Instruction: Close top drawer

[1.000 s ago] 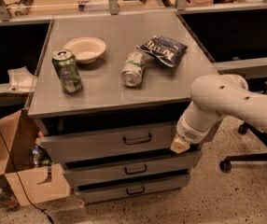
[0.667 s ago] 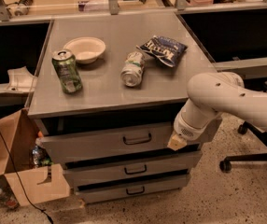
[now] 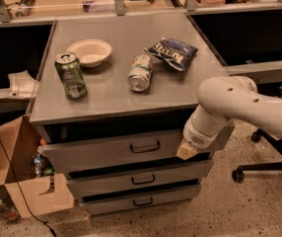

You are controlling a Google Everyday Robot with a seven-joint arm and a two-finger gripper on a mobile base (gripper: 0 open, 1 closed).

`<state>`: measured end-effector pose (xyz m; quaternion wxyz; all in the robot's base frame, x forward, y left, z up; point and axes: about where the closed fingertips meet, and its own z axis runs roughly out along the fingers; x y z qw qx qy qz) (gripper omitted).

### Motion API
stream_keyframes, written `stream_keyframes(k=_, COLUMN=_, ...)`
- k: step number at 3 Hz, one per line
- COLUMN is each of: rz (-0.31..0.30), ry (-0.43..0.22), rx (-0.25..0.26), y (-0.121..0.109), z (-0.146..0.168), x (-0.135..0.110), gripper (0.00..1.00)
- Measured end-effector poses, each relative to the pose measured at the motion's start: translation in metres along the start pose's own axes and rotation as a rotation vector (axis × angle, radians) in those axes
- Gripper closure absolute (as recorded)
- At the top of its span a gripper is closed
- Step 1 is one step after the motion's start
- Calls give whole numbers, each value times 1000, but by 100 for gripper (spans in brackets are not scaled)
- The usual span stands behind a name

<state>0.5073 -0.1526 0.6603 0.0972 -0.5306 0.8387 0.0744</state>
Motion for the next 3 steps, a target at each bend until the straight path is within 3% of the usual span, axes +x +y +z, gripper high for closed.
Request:
stream_keyframes(k=2, rz=0, ry=0, rx=0, y=0, z=0, x=0, gripper=0)
stream_keyframes(k=3, rz=0, ry=0, rx=0, y=0, z=0, x=0, gripper=0)
